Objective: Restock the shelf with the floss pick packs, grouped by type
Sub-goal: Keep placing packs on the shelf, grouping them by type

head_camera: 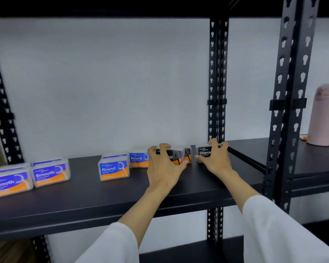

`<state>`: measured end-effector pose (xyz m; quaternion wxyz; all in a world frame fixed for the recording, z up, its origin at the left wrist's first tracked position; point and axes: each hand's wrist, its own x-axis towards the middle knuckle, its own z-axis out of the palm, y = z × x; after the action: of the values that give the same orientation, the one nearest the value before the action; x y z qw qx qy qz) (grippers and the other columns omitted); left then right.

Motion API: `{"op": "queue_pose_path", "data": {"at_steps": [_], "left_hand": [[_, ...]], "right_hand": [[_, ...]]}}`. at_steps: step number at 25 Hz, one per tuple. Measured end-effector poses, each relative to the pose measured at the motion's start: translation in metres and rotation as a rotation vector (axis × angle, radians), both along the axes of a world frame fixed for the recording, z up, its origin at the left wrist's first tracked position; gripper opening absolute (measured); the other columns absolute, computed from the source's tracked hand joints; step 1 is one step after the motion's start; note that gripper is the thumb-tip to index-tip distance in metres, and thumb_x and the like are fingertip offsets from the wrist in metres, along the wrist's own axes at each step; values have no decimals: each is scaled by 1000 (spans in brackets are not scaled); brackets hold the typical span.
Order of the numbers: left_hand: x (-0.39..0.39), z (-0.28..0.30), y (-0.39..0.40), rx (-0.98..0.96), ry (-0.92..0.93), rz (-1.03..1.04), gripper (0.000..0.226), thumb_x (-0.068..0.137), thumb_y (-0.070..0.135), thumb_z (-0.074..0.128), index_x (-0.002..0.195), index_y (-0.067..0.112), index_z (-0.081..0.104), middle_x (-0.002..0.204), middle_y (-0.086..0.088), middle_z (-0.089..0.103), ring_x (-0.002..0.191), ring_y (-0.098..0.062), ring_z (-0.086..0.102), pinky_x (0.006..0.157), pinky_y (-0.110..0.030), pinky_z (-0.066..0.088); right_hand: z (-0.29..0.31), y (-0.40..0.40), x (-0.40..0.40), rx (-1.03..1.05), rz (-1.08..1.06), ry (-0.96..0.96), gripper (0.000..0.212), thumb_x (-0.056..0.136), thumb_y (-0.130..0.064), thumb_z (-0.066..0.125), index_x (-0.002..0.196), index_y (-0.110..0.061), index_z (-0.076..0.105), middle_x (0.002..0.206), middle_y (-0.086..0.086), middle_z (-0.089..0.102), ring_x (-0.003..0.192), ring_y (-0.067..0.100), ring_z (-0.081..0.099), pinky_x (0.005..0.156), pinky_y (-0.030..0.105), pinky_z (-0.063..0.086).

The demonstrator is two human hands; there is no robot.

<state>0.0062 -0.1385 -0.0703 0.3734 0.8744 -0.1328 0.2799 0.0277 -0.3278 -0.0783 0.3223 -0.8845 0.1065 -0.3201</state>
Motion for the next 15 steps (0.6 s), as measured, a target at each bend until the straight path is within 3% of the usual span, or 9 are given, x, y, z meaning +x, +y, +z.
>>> {"op": "queue_pose_path", "data": {"at_steps": [6, 12, 15], "left_hand": [[14, -5, -19, 13, 70, -14, 70, 64, 57, 79, 116, 30, 40, 126, -2, 29, 112, -22, 48, 80, -38, 53], [31, -12, -16, 73, 73, -100, 55, 76, 29, 78, 122, 30, 47, 125, -4, 30, 114, -21, 46, 86, -33, 50], [43, -13, -12, 121, 58, -123, 55, 80, 25, 75, 126, 31, 46, 129, -6, 30, 116, -22, 47, 89, -31, 49]], "right_hand": [[-6, -9, 7, 22, 26, 11, 58, 74, -35, 78, 114, -21, 38, 125, 10, 30, 106, 35, 49, 88, 46, 51], [-5, -13, 9, 114, 47, -6, 55, 73, -35, 79, 112, -24, 42, 127, 9, 31, 114, 32, 44, 87, 39, 48], [-6, -14, 11, 142, 62, -14, 55, 72, -35, 80, 111, -25, 43, 126, 8, 33, 114, 31, 45, 87, 38, 48]]}}
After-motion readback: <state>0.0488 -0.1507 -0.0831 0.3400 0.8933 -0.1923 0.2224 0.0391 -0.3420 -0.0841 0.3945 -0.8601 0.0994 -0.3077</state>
